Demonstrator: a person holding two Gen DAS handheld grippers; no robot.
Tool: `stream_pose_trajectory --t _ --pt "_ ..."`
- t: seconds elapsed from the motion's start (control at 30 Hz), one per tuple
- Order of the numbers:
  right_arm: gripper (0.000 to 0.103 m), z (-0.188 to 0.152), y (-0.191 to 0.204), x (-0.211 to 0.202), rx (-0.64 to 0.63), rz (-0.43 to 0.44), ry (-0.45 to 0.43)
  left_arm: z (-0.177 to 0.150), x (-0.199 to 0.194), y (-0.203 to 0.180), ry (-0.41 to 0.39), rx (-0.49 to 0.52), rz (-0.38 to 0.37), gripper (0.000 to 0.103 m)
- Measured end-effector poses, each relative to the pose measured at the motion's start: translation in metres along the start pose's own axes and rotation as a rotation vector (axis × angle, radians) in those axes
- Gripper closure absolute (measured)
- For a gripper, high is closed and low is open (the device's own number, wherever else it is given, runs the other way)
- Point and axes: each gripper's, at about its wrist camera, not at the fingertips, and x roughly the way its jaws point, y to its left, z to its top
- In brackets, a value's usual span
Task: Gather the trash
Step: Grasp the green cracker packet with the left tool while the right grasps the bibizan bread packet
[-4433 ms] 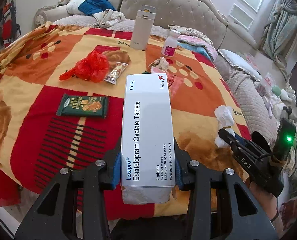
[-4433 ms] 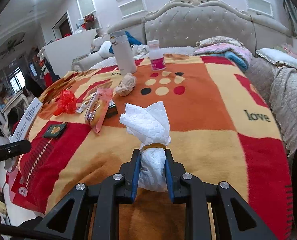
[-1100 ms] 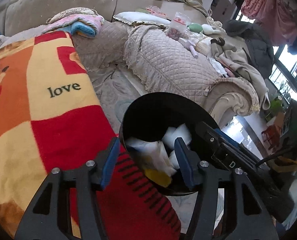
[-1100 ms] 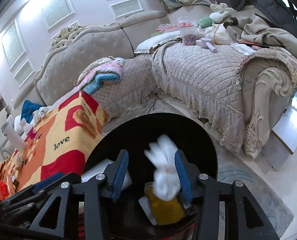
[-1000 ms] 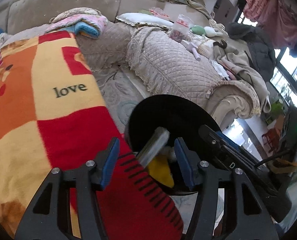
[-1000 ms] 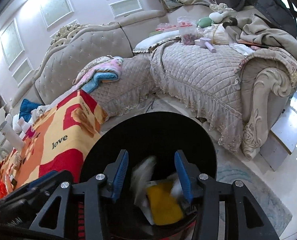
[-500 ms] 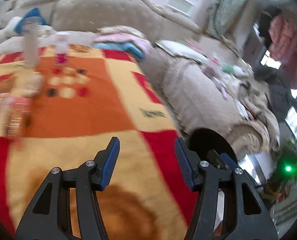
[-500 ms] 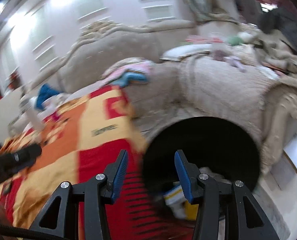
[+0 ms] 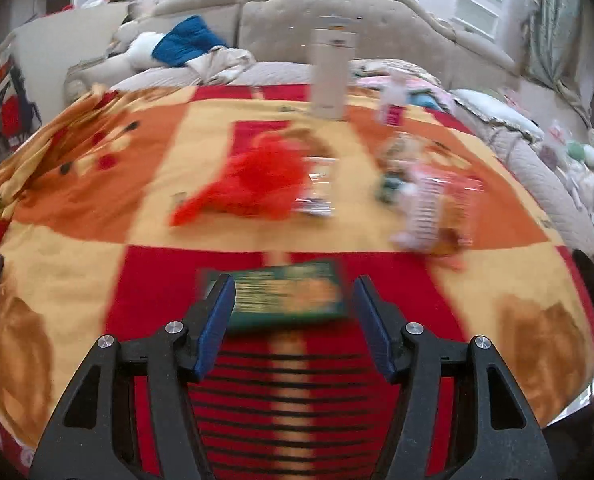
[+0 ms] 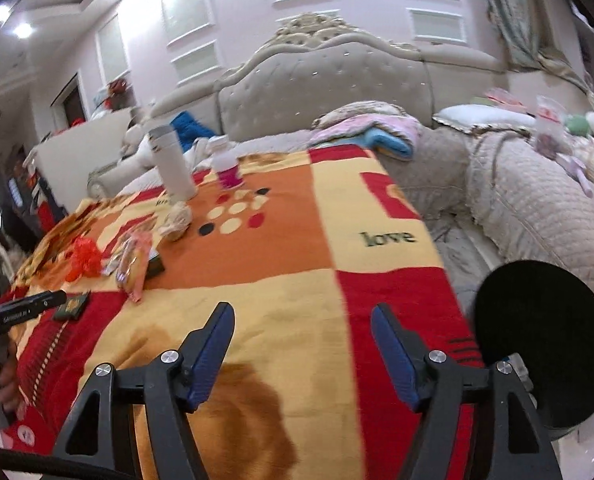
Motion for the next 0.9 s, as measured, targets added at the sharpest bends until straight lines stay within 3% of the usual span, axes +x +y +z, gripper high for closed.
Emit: stream_pose_trajectory --t 0.13,0.23,0.33,0.4,0.5,0.6,0.7,0.77,0.9 --pt "0.035 0.001 0.018 0.009 -0.041 0.004 0.012 0.008 0.017 0.023 0.038 0.154 -0.055 0.043" --pt "0.035 0.0 0.031 0.018 -0.068 0.001 0.033 0.017 0.03 0.021 0.13 0.283 -0.206 0.043" --pt "0.035 0.0 0.04 0.024 -0.097 -0.007 0.046 0.02 0.037 0.015 0.201 0.391 -0.295 0.043" --pt "0.035 -0.001 0.044 0.026 -0.111 -0.011 0.047 0.016 0.041 0.004 0.216 0.516 -0.245 0.043" --pt "0.035 -0.002 0.046 0.03 -0.116 -0.013 0.058 0.016 0.049 -0.006 0.217 0.605 -0.175 0.043" --pt "0.035 -0.001 0.047 0.03 -0.109 -0.008 0.056 0.021 0.058 -0.009 0.222 0.605 -0.178 0.041" --pt "0.035 0.0 0.05 0.03 -0.107 -0.002 0.054 0.024 0.062 -0.005 0.227 0.539 -0.204 0.042" --pt "0.035 0.001 0.053 0.028 -0.112 0.007 0.041 0.026 0.063 -0.001 0.242 0.461 -0.248 0.054" --pt "0.035 0.009 0.061 0.028 -0.085 0.079 0.014 0.009 0.046 -0.006 0.17 0.38 -0.208 0.06"
